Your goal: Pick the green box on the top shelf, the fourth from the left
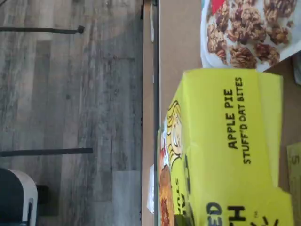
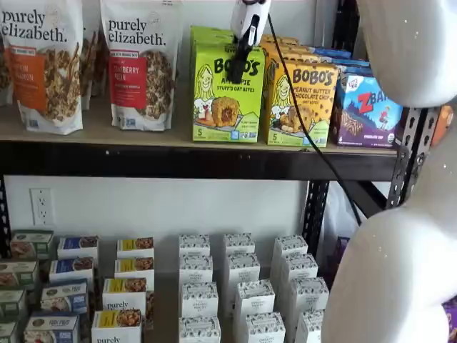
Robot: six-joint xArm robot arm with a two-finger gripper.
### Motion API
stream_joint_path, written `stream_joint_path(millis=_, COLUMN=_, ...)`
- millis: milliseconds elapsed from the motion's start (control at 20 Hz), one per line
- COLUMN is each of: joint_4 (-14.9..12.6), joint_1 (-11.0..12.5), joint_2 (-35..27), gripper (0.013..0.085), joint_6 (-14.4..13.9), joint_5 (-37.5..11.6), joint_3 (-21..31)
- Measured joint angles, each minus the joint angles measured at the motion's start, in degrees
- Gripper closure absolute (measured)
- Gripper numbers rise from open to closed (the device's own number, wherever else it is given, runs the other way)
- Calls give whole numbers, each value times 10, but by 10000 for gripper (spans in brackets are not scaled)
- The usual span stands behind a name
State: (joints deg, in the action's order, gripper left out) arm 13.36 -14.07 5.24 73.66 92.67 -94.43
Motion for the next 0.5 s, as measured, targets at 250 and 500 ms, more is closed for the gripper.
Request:
stream_joint_path(millis=250, joint_4=1, joint_1=4, joint_2=10, gripper=770, joint_6=0, joint_5=20, joint_3=-4)
stream_joint_path(millis=500, joint_4=0, joint_1=3, joint_2=31, gripper=770, joint_6=-2, joint_5=41, joint_3=5)
